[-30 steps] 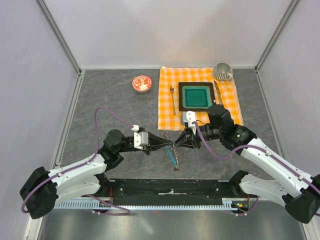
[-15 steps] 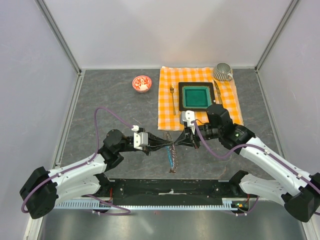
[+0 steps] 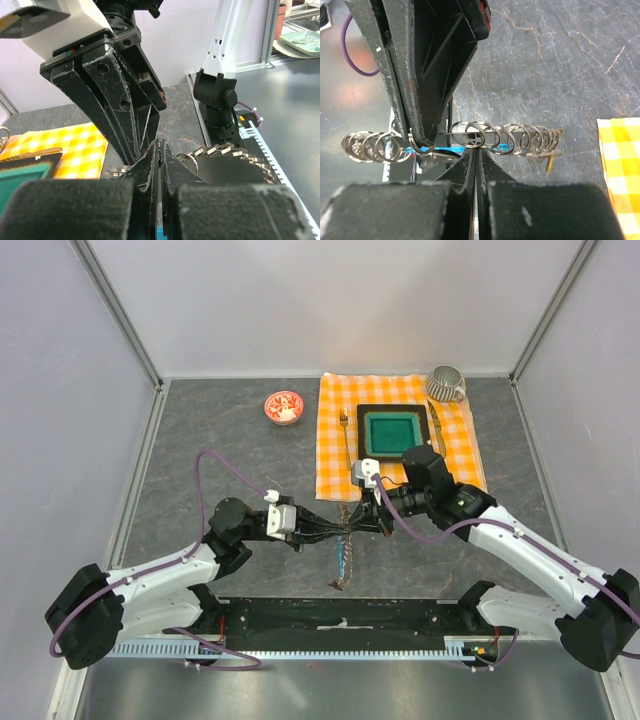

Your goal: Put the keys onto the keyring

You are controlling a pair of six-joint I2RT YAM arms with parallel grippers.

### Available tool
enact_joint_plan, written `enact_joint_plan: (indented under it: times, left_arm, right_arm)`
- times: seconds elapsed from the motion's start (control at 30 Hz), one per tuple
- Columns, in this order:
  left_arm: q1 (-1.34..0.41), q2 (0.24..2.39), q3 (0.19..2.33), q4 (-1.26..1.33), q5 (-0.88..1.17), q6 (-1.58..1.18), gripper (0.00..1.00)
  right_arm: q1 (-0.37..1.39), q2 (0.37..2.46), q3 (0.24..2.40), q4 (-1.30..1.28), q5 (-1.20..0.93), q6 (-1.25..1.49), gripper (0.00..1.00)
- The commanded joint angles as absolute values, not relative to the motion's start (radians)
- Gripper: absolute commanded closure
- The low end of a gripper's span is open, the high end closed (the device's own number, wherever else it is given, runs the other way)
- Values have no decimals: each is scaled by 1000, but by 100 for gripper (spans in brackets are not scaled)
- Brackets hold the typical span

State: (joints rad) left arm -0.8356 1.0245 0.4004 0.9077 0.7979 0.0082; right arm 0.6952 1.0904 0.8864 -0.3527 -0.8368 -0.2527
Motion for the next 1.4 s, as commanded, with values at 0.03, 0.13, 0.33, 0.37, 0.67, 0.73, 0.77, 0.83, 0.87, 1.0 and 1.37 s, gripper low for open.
enact_joint_plan:
  times: [0.03, 0.13, 0.33, 0.37, 0.67, 0.73, 0.77, 0.83, 0.87, 1.0, 1.37]
  left_arm:
    - [-838, 1025, 436, 1040, 804, -26, 98]
    - [-838, 1012, 420, 1026, 755, -11, 98]
    - [-838, 974, 394, 977, 663, 40, 98]
    - [-838, 974, 390, 988, 654, 40, 98]
    - [-836, 979, 365, 1051, 623, 11, 98]
    - [-836, 973, 362, 1058, 612, 9, 98]
    - [-838, 968, 362, 1058, 612, 9, 98]
    - [-838, 966, 359, 1071, 601, 9, 98]
    - [-838, 963, 357, 1077, 598, 8, 98]
    - [-838, 963, 353, 1091, 598, -17, 98]
    - [-838, 977, 350, 1143, 609, -51, 98]
  right_arm:
    - [692, 1088, 925, -298, -841, -226, 100]
    - [692, 1028, 905, -305, -746, -216, 94]
    - [690, 902, 874, -305, -565, -216, 79]
    - [690, 876, 868, -298, -560, -218, 78]
    - [689, 819, 802, -135, -696, -192, 65]
    - [690, 836, 802, -127, -722, -192, 63]
    - [690, 842, 799, -123, -748, -189, 62]
    - [692, 854, 793, -107, -768, -180, 61]
    - [690, 856, 787, -101, -773, -178, 60]
    - [690, 861, 767, -48, -787, -156, 60]
    - [690, 908, 752, 51, -859, -115, 64]
